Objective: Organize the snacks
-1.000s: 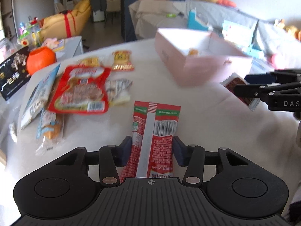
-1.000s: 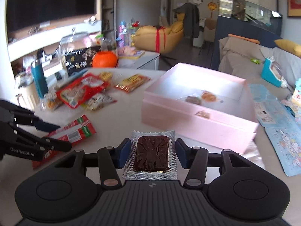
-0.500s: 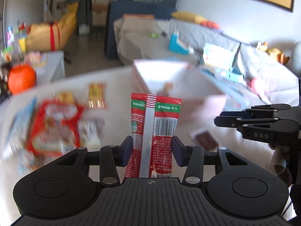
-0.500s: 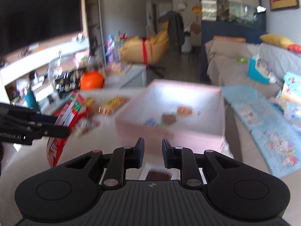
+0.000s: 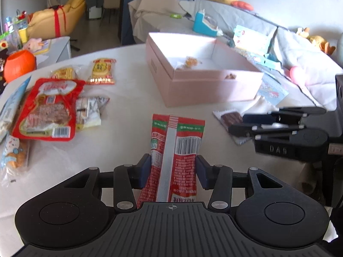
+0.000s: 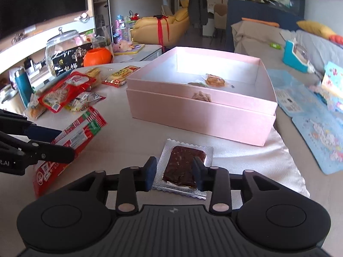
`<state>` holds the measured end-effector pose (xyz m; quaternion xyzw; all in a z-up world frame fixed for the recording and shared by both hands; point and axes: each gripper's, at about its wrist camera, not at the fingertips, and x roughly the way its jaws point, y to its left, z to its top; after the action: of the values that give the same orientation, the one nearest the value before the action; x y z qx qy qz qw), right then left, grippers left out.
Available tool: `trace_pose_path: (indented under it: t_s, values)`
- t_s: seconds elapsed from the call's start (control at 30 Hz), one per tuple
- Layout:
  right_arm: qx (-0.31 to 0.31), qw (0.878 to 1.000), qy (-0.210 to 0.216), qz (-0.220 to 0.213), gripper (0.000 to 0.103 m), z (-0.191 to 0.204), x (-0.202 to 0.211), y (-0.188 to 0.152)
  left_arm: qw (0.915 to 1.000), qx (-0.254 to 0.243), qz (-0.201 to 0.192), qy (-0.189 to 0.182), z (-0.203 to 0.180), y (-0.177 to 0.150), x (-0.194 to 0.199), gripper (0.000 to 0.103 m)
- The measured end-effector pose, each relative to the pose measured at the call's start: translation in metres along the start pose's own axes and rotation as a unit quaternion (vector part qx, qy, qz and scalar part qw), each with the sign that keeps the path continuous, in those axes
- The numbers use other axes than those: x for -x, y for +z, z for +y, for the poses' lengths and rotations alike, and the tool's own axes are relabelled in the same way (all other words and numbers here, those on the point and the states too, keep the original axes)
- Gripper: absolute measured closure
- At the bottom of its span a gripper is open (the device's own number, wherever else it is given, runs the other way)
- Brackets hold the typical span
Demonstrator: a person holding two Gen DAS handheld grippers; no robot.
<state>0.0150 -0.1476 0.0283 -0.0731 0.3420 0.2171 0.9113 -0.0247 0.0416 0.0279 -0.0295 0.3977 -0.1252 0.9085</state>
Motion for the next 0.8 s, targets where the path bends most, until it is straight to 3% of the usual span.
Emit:
trace_pose_path:
  t_s: [0.27, 0.47, 0.53, 0.63, 0.8]
  values:
    - [-0.022, 0.999, -0.025, -0.017, 0.066, -0.006, 0.003, 0.001, 0.999, -0.035, 0.015, 0.022, -0.01, -0.009, -0.006, 0.047]
    - [-0.023, 1.0, -0.021, -0.002, 0.064, -0.008, -0.007, 0.003, 0.9975, -0.064, 0.012, 0.029, -0.016, -0.013, -0.005, 0.046]
    - [-0.018, 1.0, -0.023, 0.0, 0.066, -0.007, -0.006, 0.004, 0.9978, -0.06, 0.011, 0.026, -0.014, -0.013, -0.004, 0.047]
    - [-0.019, 1.0, -0.019, -0.004, 0.097, -0.008, 0.002, 0.005, 0.9987, -0.048, -0.001, 0.019, -0.012, -0.014, 0.002, 0.052]
    - [-0.024, 0.999, 0.005, -0.037, 0.096, -0.015, 0.028, 0.015, 0.999, -0.041, -0.011, 0.012, -0.012, -0.009, 0.004, 0.052]
